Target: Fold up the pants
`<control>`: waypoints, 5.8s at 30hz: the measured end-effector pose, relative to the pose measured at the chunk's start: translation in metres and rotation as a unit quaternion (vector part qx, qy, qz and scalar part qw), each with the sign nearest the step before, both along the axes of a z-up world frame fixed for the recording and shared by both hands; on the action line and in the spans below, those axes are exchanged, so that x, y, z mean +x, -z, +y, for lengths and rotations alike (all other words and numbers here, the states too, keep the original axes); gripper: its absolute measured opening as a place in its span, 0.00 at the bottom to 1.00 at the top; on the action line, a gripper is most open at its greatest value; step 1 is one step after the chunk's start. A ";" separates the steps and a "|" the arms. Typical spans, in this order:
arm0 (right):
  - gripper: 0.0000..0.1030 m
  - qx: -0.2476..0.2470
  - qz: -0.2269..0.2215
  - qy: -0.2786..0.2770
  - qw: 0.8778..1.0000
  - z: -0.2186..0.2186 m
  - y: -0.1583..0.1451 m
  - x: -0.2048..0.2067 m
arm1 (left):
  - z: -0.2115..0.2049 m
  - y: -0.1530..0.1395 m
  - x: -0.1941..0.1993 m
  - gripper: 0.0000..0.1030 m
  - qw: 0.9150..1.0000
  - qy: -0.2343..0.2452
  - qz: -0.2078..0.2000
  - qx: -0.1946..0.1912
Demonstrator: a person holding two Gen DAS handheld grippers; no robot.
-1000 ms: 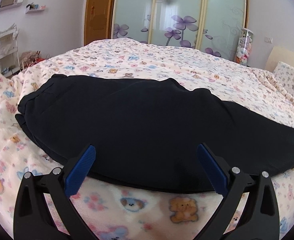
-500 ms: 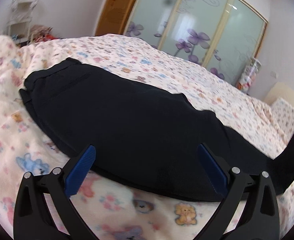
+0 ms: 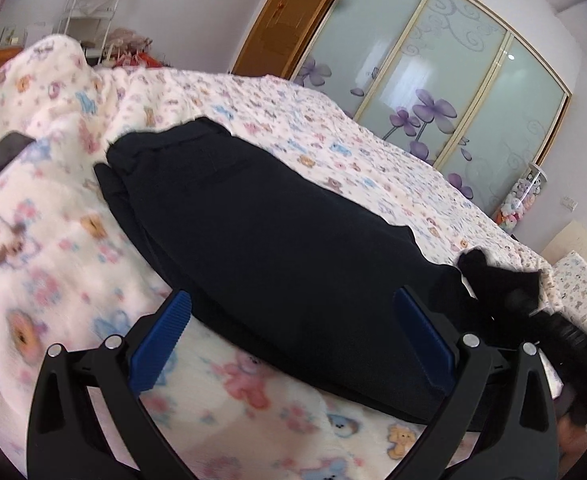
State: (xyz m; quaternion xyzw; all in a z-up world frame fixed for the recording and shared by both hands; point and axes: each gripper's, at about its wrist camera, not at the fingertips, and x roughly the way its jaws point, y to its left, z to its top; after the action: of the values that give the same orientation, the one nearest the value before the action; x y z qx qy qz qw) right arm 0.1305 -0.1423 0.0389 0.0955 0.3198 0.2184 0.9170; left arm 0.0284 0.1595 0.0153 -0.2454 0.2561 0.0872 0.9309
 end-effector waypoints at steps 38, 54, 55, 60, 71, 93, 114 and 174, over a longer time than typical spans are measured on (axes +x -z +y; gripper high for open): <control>0.66 0.128 0.154 -0.105 0.974 0.014 0.051 0.011 | -0.036 -0.009 0.007 0.98 0.987 0.027 0.027 0.158; 0.89 0.120 0.061 -0.146 0.980 -0.081 -0.012 -0.101 | 0.125 0.000 0.018 0.98 0.981 0.056 0.037 -0.181; 0.89 0.127 0.057 -0.144 0.980 -0.086 -0.010 -0.105 | 0.132 0.004 0.024 0.98 0.976 0.060 0.048 -0.202; 0.89 0.140 0.069 -0.135 0.979 -0.095 0.002 -0.103 | 0.142 0.026 0.055 0.98 0.956 0.081 0.106 -0.263; 0.89 0.131 0.072 -0.157 0.976 -0.088 0.004 -0.106 | 0.146 0.030 0.076 0.98 0.936 0.059 0.120 -0.324; 0.90 0.165 0.053 -0.140 0.975 -0.107 -0.010 -0.113 | 0.099 -0.024 0.079 0.14 0.988 -0.002 0.115 -0.104; 0.89 0.282 -0.060 0.110 0.951 -0.263 -0.042 -0.128 | -0.301 -0.065 0.052 0.13 0.895 0.376 0.010 0.239; 0.15 0.089 0.122 0.161 0.975 -0.218 0.032 -0.077 | -0.222 -0.029 0.049 0.98 0.933 0.231 0.032 0.276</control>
State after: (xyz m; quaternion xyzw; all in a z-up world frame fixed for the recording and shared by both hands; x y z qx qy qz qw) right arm 0.0539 -0.3605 0.0066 0.2527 0.3893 0.0819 0.8820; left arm 0.0777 -0.0629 0.0442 0.0898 0.3009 -0.0549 0.9478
